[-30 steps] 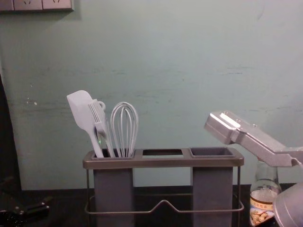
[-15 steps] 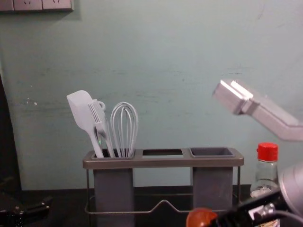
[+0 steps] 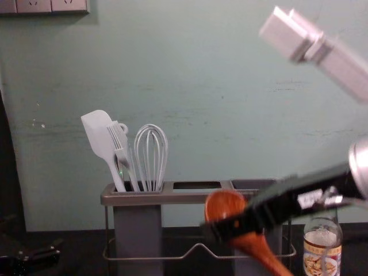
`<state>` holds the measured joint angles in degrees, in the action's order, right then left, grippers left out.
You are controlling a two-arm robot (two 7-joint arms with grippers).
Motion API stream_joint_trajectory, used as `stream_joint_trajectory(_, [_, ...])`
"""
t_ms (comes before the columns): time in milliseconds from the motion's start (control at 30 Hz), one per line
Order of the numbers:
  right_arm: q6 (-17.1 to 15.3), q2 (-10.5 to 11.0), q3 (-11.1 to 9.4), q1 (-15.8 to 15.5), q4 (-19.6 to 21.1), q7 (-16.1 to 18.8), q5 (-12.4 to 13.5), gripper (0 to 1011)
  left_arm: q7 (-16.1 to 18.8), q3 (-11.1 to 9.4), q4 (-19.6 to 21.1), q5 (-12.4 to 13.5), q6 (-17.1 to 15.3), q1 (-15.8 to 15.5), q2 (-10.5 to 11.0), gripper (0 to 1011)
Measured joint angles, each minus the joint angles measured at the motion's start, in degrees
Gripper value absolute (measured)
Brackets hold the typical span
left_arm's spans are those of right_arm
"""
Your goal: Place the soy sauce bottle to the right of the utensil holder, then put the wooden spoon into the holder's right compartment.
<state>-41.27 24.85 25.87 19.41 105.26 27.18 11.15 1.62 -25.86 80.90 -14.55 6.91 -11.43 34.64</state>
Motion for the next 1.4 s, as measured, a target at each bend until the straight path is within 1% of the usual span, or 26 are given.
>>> stream_joint_trajectory(200, [3.78, 2.34, -0.47, 1.05, 3.19, 1.08, 0.19, 840, 0.00, 0.00, 0.00, 0.00, 0.00, 0.00, 0.00, 1011])
stream_joint_trajectory(267, [6.54, 3.64, -0.64, 1.92, 4.42, 1.75, 0.21, 840, 0.00, 0.00, 0.00, 0.00, 0.00, 0.00, 0.00, 1012])
stream_joint_trajectory(300, [6.54, 3.64, -0.64, 1.92, 4.42, 1.75, 0.21, 840, 0.00, 0.00, 0.00, 0.00, 0.00, 0.00, 0.00, 1011])
stream_joint_trajectory(333, [7.25, 3.92, -0.74, 2.08, 4.67, 1.83, 0.25, 840, 0.00, 0.00, 0.00, 0.00, 0.00, 0.00, 0.00, 1011])
stream_joint_trajectory(367, [8.74, 4.34, -1.00, 2.31, 5.14, 1.87, 0.27, 840, 0.00, 0.00, 0.00, 0.00, 0.00, 0.00, 0.00, 1012])
stream_joint_trajectory(433, [9.92, 4.63, -1.19, 2.50, 5.45, 1.80, 0.25, 840, 0.00, 0.00, 0.00, 0.00, 0.00, 0.00, 0.00, 1011])
stream_joint_trajectory(467, [11.01, 4.84, -1.34, 2.74, 5.69, 1.55, 0.20, 841, 0.00, 0.00, 0.00, 0.00, 0.00, 0.00, 0.00, 1012])
stream_joint_trajectory(533, [11.99, 4.93, -1.44, 2.91, 5.86, 0.89, 0.03, 840, 0.00, 0.00, 0.00, 0.00, 0.00, 0.00, 0.00, 1011])
stream_joint_trajectory(600, [13.73, 4.91, -1.68, 3.02, 6.03, -0.24, -0.42, 840, 0.00, 0.00, 0.00, 0.00, 0.00, 0.00, 0.00, 1012])
stream_joint_trajectory(733, [16.64, 4.61, -2.13, 3.11, 5.98, -1.50, -1.10, 840, 0.00, 0.00, 0.00, 0.00, 0.00, 0.00, 0.00, 1011])
stream_joint_trajectory(767, [18.24, 4.33, -2.45, 3.01, 5.77, -2.17, -1.32, 840, 0.00, 0.00, 0.00, 0.00, 0.00, 0.00, 0.00, 1011])
stream_joint_trajectory(833, [19.58, 4.00, -2.72, 2.94, 5.49, -2.81, -1.59, 840, 0.00, 0.00, 0.00, 0.00, 0.00, 0.00, 0.00, 1011])
stream_joint_trajectory(867, [20.65, 3.55, -3.01, 2.87, 5.19, -3.52, -1.89, 840, 0.00, 0.00, 0.00, 0.00, 0.00, 0.00, 0.00, 1011])
stream_joint_trajectory(967, [22.22, 2.49, -3.35, 2.84, 4.47, -5.02, -2.78, 840, 0.00, 0.00, 0.00, 0.00, 0.00, 0.00, 0.00, 1011])
stream_joint_trajectory(1033, [22.36, 1.94, -3.43, 3.06, 4.09, -5.56, -3.24, 840, 0.00, 0.00, 0.00, 0.00, 0.00, 0.00, 0.00, 1011])
stream_joint_trajectory(1167, [22.51, 0.09, -3.60, 4.14, 2.31, -7.04, -4.80, 840, 0.00, 0.00, 0.00, 0.00, 0.00, 0.00, 0.00, 1011])
stream_joint_trajectory(1400, [23.19, -1.82, -3.56, 6.36, -0.80, -7.48, -6.63, 840, 0.00, 0.00, 0.00, 0.00, 0.00, 0.00, 0.00, 1012])
